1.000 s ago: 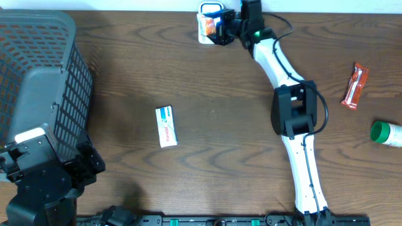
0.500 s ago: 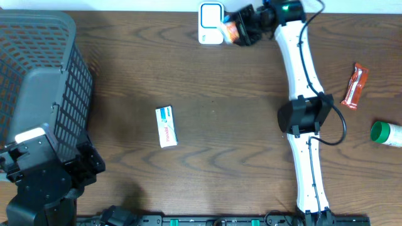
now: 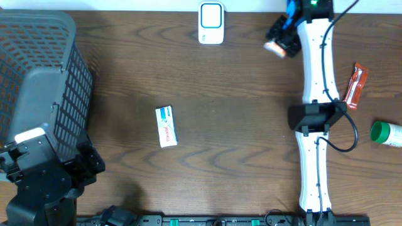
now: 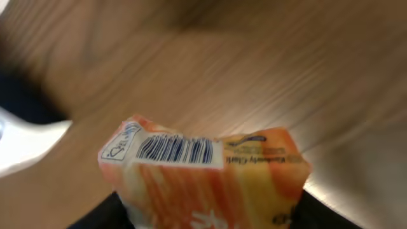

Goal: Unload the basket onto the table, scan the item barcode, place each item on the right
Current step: 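Carry the Kleenex pack right toward the table edge, then lower and release the Kleenex pack near the chocolate bar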

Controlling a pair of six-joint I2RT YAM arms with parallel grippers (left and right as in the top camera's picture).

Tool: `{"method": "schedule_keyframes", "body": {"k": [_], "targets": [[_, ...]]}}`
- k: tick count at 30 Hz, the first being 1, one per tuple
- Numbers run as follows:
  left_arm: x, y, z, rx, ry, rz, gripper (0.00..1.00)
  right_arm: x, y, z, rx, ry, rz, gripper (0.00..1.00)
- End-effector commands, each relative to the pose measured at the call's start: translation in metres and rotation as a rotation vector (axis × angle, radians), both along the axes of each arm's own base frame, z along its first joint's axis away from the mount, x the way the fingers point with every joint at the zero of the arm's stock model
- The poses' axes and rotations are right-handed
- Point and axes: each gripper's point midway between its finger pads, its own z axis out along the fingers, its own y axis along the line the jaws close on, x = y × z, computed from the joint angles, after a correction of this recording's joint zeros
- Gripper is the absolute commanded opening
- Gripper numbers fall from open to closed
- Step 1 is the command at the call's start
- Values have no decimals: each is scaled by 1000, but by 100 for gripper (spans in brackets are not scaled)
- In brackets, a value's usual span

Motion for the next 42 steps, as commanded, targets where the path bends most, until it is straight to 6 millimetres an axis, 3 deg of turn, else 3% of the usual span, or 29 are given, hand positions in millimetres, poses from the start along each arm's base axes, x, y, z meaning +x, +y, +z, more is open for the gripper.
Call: {"method": "schedule_keyframes", "body": {"k": [1,7,10,14,20,26,28,32,34,35,38,42], "targets": [[-1,2,4,-6,-16,14,91,-1,-71,10,-238,-11,-84,52],[-1,2,4,-6,-16,14,91,-7,-122,30,-410,-12,-98,57],[-1,2,4,-6,-16,14,91,-11,-145,31,-453,6,-116,59],[-1,2,4,-6,-16,14,91,-25,-189,25,-522,76,-169,60],[-1,2,4,-6,-16,14,91,-69,-279,14,-719,273,-285,58],[-1,2,4,-6,-16,14,91,-116,-335,-28,-611,405,-429,51],[-1,2,4,-6,-16,14,91,-128,-346,-39,-587,442,-450,54],[-1,2,4,-6,-16,14,91,-152,-363,-63,-520,503,-491,77],[-1,2,4,-6,-16,14,91,-156,-369,-69,-491,502,-504,98],[-1,2,4,-6,-16,14,91,-155,-374,-69,-480,490,-491,99],[-1,2,4,-6,-16,14,91,-149,-385,-57,-481,440,-457,99],[-1,2,4,-6,-16,14,91,-129,-384,-18,-458,289,-461,99]]}}
